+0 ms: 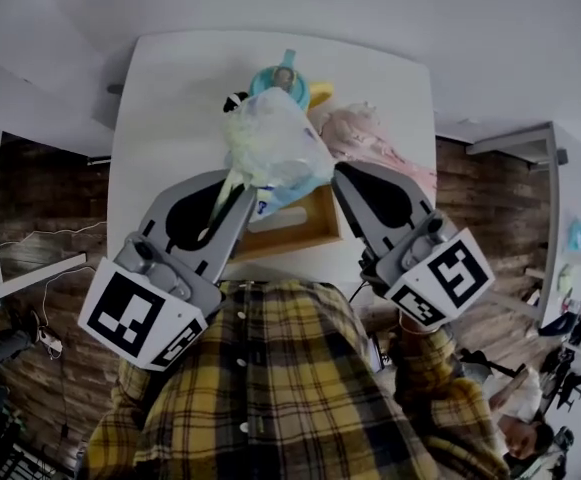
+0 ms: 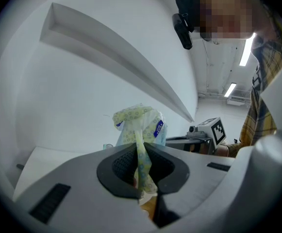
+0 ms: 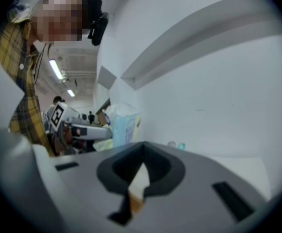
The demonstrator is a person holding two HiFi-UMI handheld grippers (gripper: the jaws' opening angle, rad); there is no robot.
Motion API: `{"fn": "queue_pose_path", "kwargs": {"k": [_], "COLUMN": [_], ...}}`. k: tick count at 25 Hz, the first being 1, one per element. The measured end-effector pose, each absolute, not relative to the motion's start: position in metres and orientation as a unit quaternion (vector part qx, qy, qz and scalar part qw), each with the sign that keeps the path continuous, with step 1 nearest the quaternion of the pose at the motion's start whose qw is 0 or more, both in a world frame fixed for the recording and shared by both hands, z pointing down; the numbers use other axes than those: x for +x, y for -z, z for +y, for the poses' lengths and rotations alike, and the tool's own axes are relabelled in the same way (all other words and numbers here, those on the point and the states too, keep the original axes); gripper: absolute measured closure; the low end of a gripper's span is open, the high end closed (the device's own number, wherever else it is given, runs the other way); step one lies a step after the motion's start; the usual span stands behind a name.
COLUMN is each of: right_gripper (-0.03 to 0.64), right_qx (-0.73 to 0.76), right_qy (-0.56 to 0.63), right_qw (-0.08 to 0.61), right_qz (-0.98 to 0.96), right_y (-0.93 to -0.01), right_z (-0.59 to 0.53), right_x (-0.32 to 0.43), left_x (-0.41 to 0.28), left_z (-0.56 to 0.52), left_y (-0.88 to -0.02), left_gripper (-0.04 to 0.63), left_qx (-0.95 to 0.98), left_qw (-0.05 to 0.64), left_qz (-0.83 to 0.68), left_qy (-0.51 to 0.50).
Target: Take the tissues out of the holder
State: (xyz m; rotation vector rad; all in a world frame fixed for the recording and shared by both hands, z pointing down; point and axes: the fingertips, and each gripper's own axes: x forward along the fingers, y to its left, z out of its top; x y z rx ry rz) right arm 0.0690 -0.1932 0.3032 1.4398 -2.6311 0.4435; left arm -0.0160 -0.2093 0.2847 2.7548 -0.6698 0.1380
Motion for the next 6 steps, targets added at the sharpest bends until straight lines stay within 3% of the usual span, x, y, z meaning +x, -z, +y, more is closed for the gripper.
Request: {"fn": "queue_pose_path", "kwargs": {"k": [6], "right_gripper": [0.606], "right_qx": [0.464], "right_qy": [-0.149], "right_qw": [0.058], "right_qz": [-0.871], "right_y": [-0.3049], "right_z": [-0.1895], "right_x": [0.0798], "left_x": [-0.0137], "left_z": [-0.2108], "left_y": [-0.2886], "left_gripper": [0.568], "left_qx": [0.96], "left_qw": [0.141], "left_qz": [-0.231], "left_qy": [-0.063]}}
